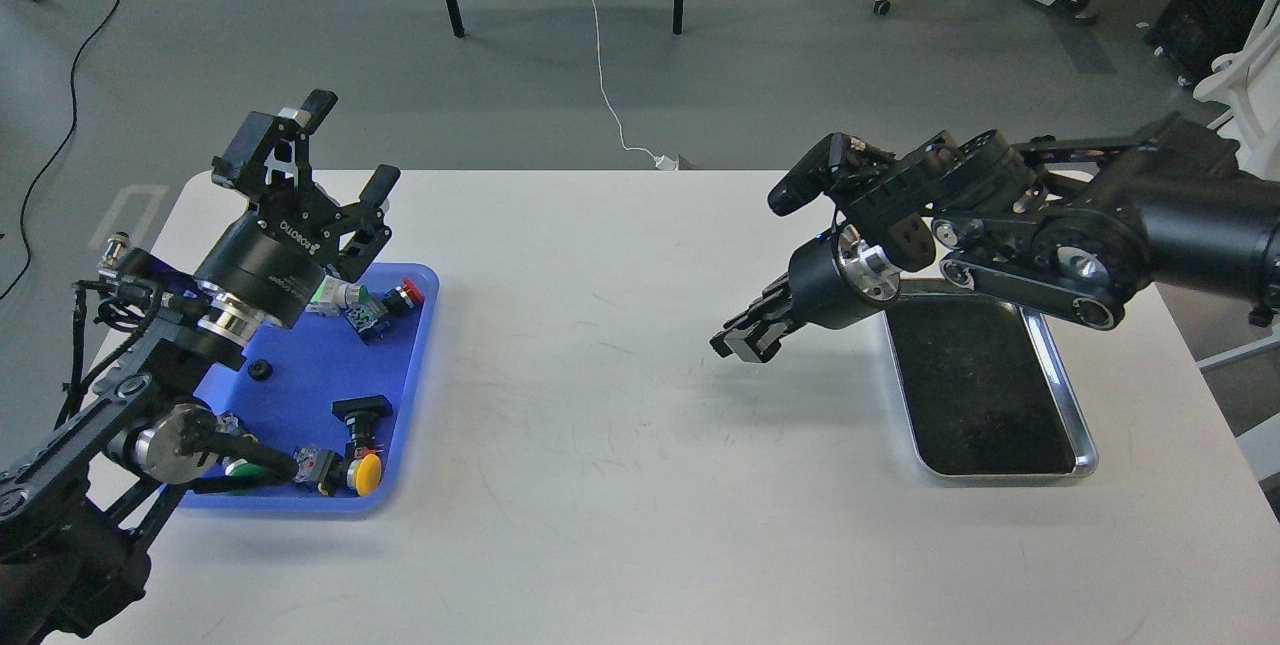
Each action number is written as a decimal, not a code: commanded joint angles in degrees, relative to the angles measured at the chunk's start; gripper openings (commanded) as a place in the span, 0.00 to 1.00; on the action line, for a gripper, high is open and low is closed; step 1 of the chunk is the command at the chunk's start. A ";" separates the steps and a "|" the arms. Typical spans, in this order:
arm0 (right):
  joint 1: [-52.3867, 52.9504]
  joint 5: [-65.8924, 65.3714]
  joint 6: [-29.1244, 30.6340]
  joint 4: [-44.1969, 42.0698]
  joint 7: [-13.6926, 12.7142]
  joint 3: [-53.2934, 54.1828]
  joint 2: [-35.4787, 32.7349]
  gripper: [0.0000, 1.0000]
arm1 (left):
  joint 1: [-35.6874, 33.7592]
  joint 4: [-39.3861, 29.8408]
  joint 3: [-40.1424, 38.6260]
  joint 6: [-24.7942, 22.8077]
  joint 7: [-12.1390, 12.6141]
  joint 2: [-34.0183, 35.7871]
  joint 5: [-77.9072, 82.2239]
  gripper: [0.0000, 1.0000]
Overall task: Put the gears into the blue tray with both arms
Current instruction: 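Carry the second black part to the table center and release it, then withdraw the right gripper and reach the left gripper to the part, then close the left gripper on the second black part, then carry the black part over the blue tray and release it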
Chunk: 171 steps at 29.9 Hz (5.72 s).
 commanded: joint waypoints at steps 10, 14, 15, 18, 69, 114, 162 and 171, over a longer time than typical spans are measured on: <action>-5.65 1.58 -4.87 -7.47 -0.01 -1.92 13.04 0.19 | 1.69 -0.70 -2.50 0.00 0.05 0.94 -0.09 0.98; -6.62 1.58 -6.72 -7.64 -0.01 -3.67 13.30 0.19 | 2.31 -0.79 -2.85 0.00 0.05 1.03 -0.09 0.98; -6.71 1.58 -7.25 -7.73 -0.01 -4.03 13.30 0.19 | 2.48 -0.87 -3.02 0.00 0.05 1.03 -0.09 0.98; -6.97 1.58 -8.04 -8.26 -0.01 -4.29 13.30 0.19 | 2.66 -0.88 -3.29 0.00 0.05 1.03 -0.09 0.98; -68.58 69.78 3.47 7.74 -0.01 67.77 -22.91 0.96 | -13.40 -8.96 22.52 -1.40 -4.13 2.00 75.55 0.98; -69.20 69.69 2.94 7.65 -0.01 68.92 -22.64 0.96 | -34.87 13.98 52.52 -1.67 -4.13 -9.78 89.41 0.50; -68.85 69.69 3.03 7.82 -0.01 68.74 -22.12 0.96 | -33.37 9.75 52.35 -2.19 -4.13 23.53 80.68 0.18; -68.85 69.61 3.03 7.82 -0.01 68.74 -22.12 0.96 | -32.41 13.63 52.43 -2.11 -4.13 20.19 81.30 0.23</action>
